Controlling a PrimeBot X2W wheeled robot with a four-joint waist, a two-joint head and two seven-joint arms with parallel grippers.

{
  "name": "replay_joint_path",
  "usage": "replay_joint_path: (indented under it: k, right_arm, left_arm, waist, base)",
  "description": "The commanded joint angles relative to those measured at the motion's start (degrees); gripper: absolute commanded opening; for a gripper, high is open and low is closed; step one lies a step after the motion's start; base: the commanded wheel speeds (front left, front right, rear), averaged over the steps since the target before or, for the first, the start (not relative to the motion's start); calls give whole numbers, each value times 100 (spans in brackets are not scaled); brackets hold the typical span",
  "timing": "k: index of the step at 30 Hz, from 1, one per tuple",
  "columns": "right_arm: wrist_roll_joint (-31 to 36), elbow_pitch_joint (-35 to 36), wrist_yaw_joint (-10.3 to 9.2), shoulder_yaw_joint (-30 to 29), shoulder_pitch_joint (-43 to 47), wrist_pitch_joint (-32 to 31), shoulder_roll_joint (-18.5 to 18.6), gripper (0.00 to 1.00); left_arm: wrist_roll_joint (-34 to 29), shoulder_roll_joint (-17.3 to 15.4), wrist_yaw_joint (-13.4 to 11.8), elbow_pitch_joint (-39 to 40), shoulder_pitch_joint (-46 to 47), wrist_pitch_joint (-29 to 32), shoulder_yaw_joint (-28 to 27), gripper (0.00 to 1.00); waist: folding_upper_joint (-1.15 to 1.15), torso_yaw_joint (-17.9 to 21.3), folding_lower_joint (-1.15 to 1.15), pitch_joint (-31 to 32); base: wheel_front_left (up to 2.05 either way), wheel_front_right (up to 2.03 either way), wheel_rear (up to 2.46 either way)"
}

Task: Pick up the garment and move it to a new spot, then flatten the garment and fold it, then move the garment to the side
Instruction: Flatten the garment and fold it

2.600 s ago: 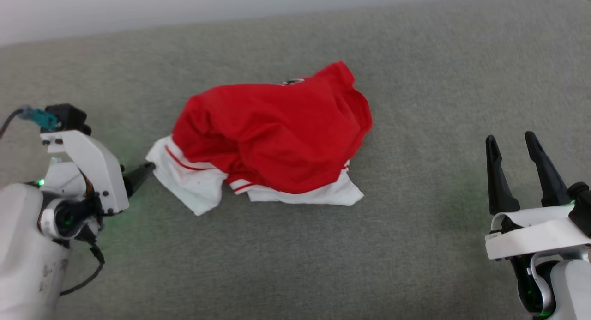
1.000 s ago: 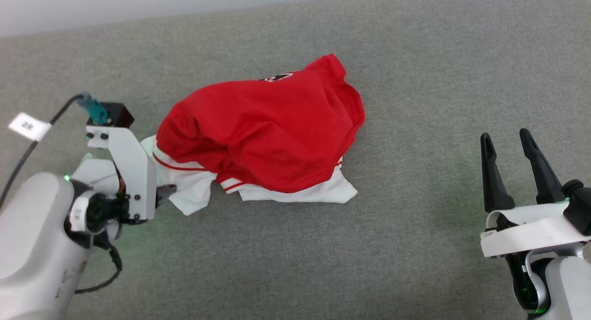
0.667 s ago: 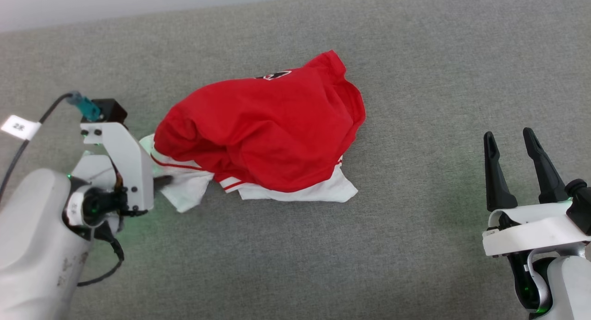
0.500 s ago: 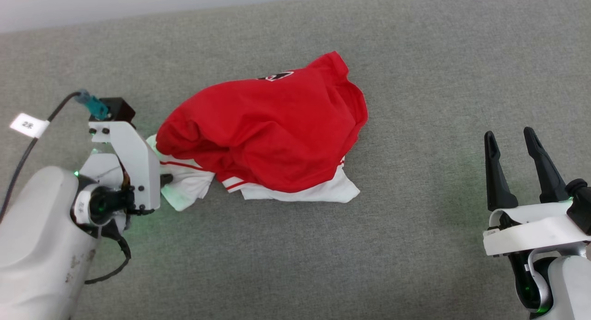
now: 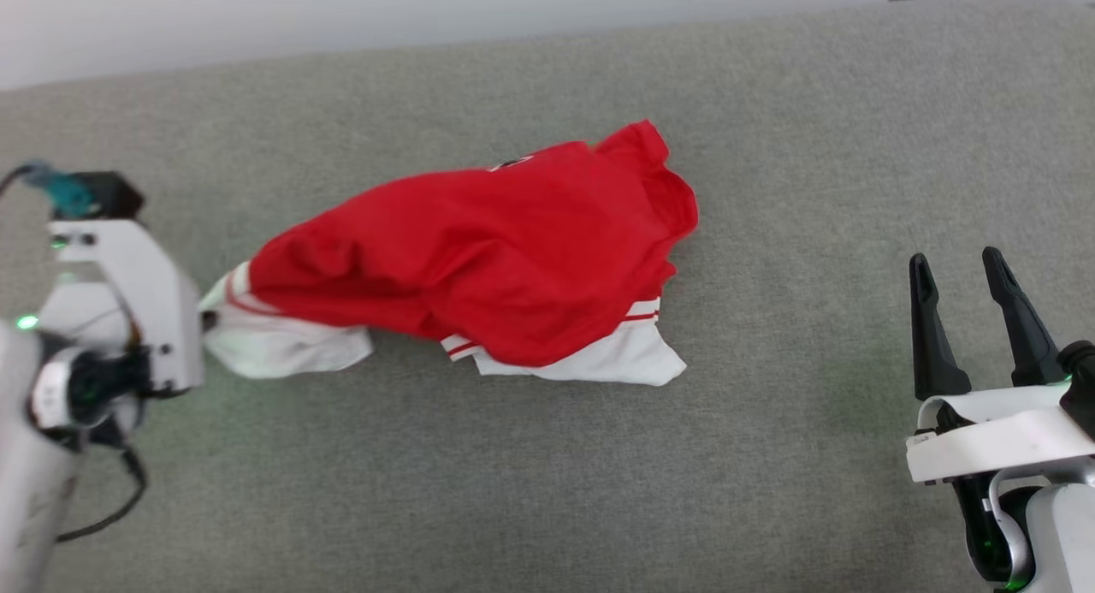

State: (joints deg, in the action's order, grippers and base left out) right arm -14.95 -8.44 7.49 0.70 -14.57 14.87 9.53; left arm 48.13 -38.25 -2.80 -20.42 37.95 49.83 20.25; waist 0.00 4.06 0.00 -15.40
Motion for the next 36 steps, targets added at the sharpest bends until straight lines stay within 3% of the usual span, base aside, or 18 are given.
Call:
replay_joint_path:
  k: [1,8,12,22,24,25,26,27,36]
  right_arm:
    - [38,11,0,-7,80,-6,24,100]
    - [22,48,0,11,174,-76,50,100]
    - [-8,71,0,15,234,-112,72,100]
    - [-67,97,1,113,347,-223,103,100]
    - [-52,106,0,155,375,-267,120,100]
    - [-50,114,0,187,393,-278,123,100]
    - [-51,120,0,201,411,-294,129,100]
    - [-50,122,0,217,424,-315,136,100]
    - [-231,109,1,524,589,-561,241,100]
  left_arm:
    - [-63,-110,-58,65,-129,0,-34,0]
    - [-91,-707,-409,452,-761,105,-259,0]
    - [38,-841,-567,560,-1192,88,-384,0]
    - [302,-367,-455,306,-1805,-439,-395,0]
    - [336,-269,-379,216,-1829,-589,-402,35]
    - [344,-232,-341,192,-1841,-664,-405,44]
    - [331,-209,-313,177,-1833,-756,-419,76]
    - [316,-202,-263,166,-1833,-841,-431,100]
    - [146,-144,41,469,-1912,-1760,-537,100]
  waist:
    - [0,-82,0,97]
    - [0,-177,0,269]
    - [0,-200,0,331]
    - [0,-237,0,524]
    - [0,-261,0,595]
    - [0,-271,0,636]
    - [0,-291,0,676]
    - [0,-314,0,723]
    - [0,-608,0,1163]
  base:
    - [0,0,0]
    - [0,0,0]
    - [0,0,0]
    - [0,0,0]
    - [0,0,0]
    - [0,0,0]
    - [0,0,0]
    - [0,0,0]
    - [0,0,0]
